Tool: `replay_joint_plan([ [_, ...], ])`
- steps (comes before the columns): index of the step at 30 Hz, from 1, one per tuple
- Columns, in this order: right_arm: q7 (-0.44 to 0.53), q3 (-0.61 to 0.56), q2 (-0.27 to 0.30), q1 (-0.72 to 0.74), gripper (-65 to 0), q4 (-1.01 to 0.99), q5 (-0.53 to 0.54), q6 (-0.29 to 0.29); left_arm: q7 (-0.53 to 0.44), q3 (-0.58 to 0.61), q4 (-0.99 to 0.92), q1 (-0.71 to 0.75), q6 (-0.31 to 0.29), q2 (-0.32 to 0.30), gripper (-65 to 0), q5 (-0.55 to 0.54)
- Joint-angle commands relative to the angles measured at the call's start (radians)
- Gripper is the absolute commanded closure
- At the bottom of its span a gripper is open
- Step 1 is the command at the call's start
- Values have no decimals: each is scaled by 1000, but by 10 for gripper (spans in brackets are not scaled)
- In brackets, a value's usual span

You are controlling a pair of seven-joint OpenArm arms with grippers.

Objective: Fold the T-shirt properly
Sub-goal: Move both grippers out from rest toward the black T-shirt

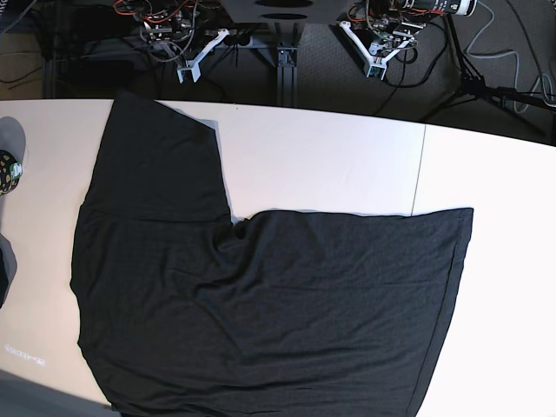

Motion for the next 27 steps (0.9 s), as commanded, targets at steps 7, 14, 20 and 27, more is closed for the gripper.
replay_joint_plan([
  [7,14,-1,8,0,-36,25,5,18,-13,2,6,-1,-22,0,-73,1],
  [14,13,-1,16,-1,-36,26,5,18,-12,2,16,0,-22,0,-74,1],
  [20,6,-1,17,-1,-36,26,5,17,-11,2,19,0,-22,0,-73,1],
  [27,6,-1,17,-1,-36,26,5,17,-8,2,19,0,-22,0,-74,1],
])
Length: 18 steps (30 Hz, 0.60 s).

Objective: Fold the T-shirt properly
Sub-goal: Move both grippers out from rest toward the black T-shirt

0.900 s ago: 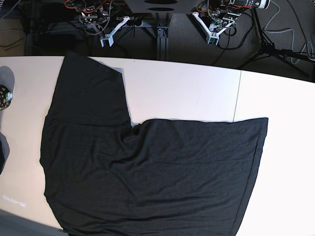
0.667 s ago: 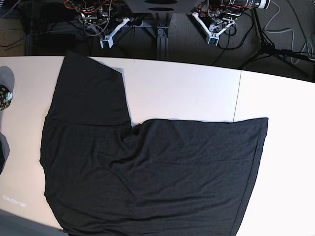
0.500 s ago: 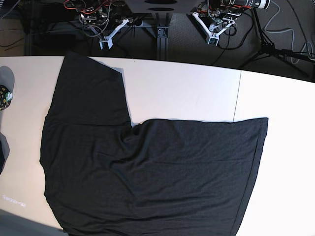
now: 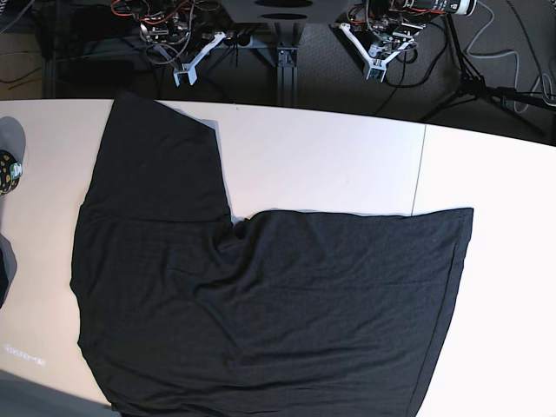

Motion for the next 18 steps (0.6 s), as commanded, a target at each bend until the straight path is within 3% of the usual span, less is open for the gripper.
replay_joint_plan([
  [1,8,-1,5,-1,-36,6,5,14,-7,1,4,-2,-22,-1,-74,1],
  [9,8,-1,8,-1,-36,6,5,14,-7,1,4,-2,-22,-3,-74,-2],
  [12,5,-1,19,-6,-36,6,5,20,-6,1,5,4,-24,-21,-74,-57],
  [15,4,-1,38,-21,-36,16,9,60,-8,1,38,29,-80,-50,-74,-116],
  [18,4,-3,63,-48,-36,46,48,105,-11,1,116,74,-180,-85,-74,-151],
])
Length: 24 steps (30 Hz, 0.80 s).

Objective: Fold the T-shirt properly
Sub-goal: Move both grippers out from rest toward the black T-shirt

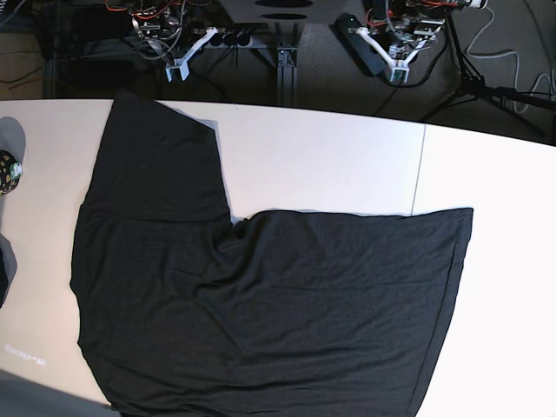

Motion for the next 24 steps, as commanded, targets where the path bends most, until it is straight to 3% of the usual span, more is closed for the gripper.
replay_joint_plan([
  [1,10,-6,19,-12,-36,17,29,66,-10,1,32,21,-63,-14,-74,-13],
  [5,-8,-58,64,-77,-36,91,123,136,-8,1,153,95,-207,-54,-74,-66],
  [9,-50,-149,113,-172,-36,219,197,171,-5,-3,291,174,-331,-92,-74,-168],
  [14,-55,-217,194,-342,-36,457,314,194,23,-76,483,285,-331,-121,-74,-226],
  [20,-77,-221,308,-546,-36,760,459,194,63,-185,704,423,-331,-157,-74,-351],
  [24,-77,-221,390,-664,-36,934,493,194,67,-204,853,509,-331,-188,-74,-383],
])
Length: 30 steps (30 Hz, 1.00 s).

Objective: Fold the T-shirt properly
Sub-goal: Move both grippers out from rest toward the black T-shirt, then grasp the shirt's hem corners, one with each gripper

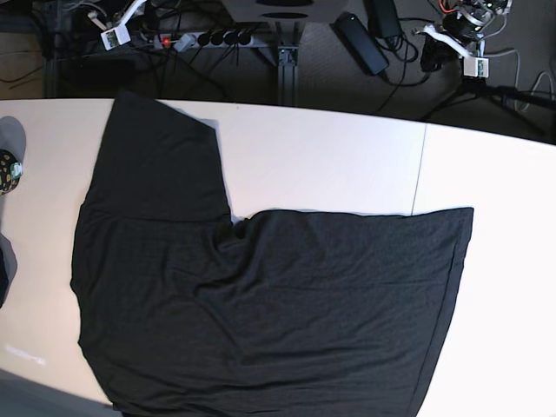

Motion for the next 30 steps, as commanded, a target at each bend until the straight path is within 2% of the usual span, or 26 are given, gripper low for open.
replay_joint_plan([
  [1,13,3,35,-41,-36,48,24,52,-6,-3,46,28,-17,-18,-74,-19],
  [4,14,9,92,-121,-36,174,75,52,24,-6,156,83,-17,-36,-74,-58],
  [6,13,30,111,-163,-36,246,117,53,24,-18,228,120,-17,-41,-75,-85],
  [9,-36,84,126,-219,-36,354,183,55,42,-58,340,179,-17,-41,-76,-127],
  [13,-138,183,133,-276,-36,504,296,56,124,-109,489,235,-17,-42,-76,-204],
  [18,-198,328,133,-282,-36,610,420,56,181,-146,622,260,-17,-42,-80,-275],
  [22,-218,427,132,-243,-38,624,471,55,195,-147,680,256,-17,-59,-208,-299],
  [24,-250,452,132,-203,-72,623,488,52,196,-147,687,255,-17,-74,-268,-299],
  [30,-291,457,132,-60,-256,555,488,35,227,-147,687,255,-17,-98,-275,-298],
])
